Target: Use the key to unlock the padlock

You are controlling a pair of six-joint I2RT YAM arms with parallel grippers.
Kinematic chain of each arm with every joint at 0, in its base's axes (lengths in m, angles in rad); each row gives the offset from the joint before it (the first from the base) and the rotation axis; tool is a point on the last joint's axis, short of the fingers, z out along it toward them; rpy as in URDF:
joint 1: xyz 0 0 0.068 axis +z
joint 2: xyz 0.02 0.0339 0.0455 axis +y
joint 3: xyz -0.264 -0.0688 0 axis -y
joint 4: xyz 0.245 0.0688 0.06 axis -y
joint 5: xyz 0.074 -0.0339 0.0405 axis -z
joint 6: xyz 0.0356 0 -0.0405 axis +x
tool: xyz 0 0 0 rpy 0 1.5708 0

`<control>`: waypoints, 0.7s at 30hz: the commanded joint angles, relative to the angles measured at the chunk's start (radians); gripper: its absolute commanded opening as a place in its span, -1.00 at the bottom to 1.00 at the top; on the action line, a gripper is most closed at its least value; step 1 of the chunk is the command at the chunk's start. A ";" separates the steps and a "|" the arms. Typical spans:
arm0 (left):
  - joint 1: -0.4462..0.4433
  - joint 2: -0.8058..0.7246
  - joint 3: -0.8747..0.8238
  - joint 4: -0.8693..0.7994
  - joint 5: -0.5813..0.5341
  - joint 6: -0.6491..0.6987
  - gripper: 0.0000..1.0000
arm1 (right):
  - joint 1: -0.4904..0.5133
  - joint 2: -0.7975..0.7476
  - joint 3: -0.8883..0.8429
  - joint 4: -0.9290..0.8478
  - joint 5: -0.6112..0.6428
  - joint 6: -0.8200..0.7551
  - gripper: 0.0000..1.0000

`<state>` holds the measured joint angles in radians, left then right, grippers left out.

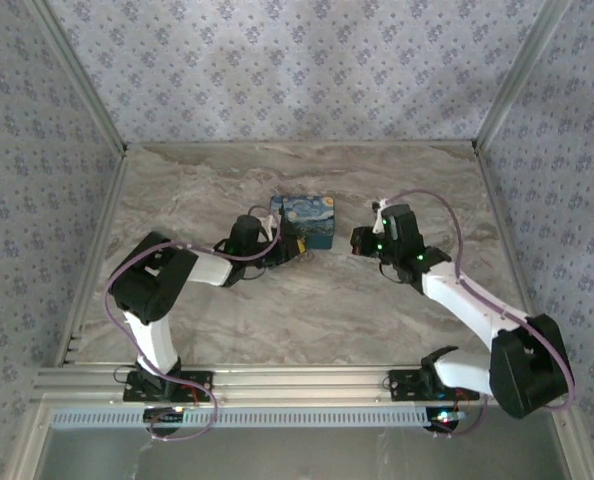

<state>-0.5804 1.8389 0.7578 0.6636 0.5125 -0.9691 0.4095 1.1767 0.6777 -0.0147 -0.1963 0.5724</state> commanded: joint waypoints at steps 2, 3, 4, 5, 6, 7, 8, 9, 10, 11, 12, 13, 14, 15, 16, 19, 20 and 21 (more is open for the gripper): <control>0.003 -0.032 0.047 0.012 0.028 -0.048 -0.94 | -0.010 -0.067 -0.067 0.117 -0.108 0.049 -1.00; 0.003 -0.032 0.049 0.018 0.026 -0.054 -0.94 | -0.011 -0.079 -0.081 0.131 -0.112 0.067 -1.00; 0.003 -0.032 0.051 0.020 0.020 -0.062 -0.94 | -0.014 -0.093 -0.098 0.150 -0.117 0.080 -1.00; 0.002 -0.032 0.049 0.033 0.016 -0.072 -0.95 | -0.016 -0.103 -0.113 0.166 -0.125 0.089 -1.00; 0.003 -0.032 0.049 0.045 0.012 -0.080 -0.95 | -0.019 -0.112 -0.128 0.187 -0.136 0.100 -1.00; 0.004 -0.031 0.051 0.052 0.008 -0.092 -0.95 | -0.024 -0.122 -0.145 0.214 -0.149 0.112 -1.00; 0.002 -0.030 0.051 0.062 0.003 -0.102 -0.95 | -0.027 -0.132 -0.163 0.239 -0.158 0.128 -1.00; 0.003 -0.029 0.052 0.070 0.001 -0.107 -0.95 | -0.030 -0.140 -0.177 0.265 -0.172 0.136 -1.00; 0.002 -0.029 0.055 0.070 -0.001 -0.114 -0.95 | -0.033 -0.149 -0.190 0.296 -0.190 0.146 -1.00; 0.002 -0.027 0.056 0.077 -0.004 -0.119 -0.94 | -0.035 -0.157 -0.197 0.314 -0.205 0.150 -1.00; 0.002 -0.026 0.057 0.083 -0.004 -0.124 -0.95 | -0.037 -0.168 -0.201 0.330 -0.217 0.151 -1.00; 0.002 -0.023 0.058 0.086 -0.007 -0.132 -0.95 | -0.037 -0.178 -0.203 0.344 -0.230 0.152 -1.00; 0.002 -0.019 0.058 0.098 -0.007 -0.141 -0.95 | -0.037 -0.187 -0.202 0.357 -0.244 0.154 -1.00; 0.002 -0.014 0.060 0.105 -0.006 -0.149 -0.95 | -0.039 -0.195 -0.201 0.369 -0.257 0.159 -1.00; 0.002 -0.009 0.065 0.111 -0.005 -0.159 -0.95 | -0.041 -0.202 -0.199 0.380 -0.270 0.167 -1.00; 0.002 0.007 0.079 0.126 0.001 -0.186 -0.94 | -0.047 -0.222 -0.189 0.391 -0.286 0.190 -1.00; 0.002 0.011 0.083 0.134 0.003 -0.192 -0.94 | -0.050 -0.230 -0.188 0.405 -0.292 0.200 -1.00; 0.003 0.013 0.087 0.134 0.003 -0.196 -0.94 | -0.052 -0.236 -0.188 0.414 -0.296 0.210 -1.00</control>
<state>-0.5804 1.8423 0.8043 0.7151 0.5072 -1.1290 0.3660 0.9646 0.4782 0.3328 -0.4473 0.7422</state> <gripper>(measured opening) 0.092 0.064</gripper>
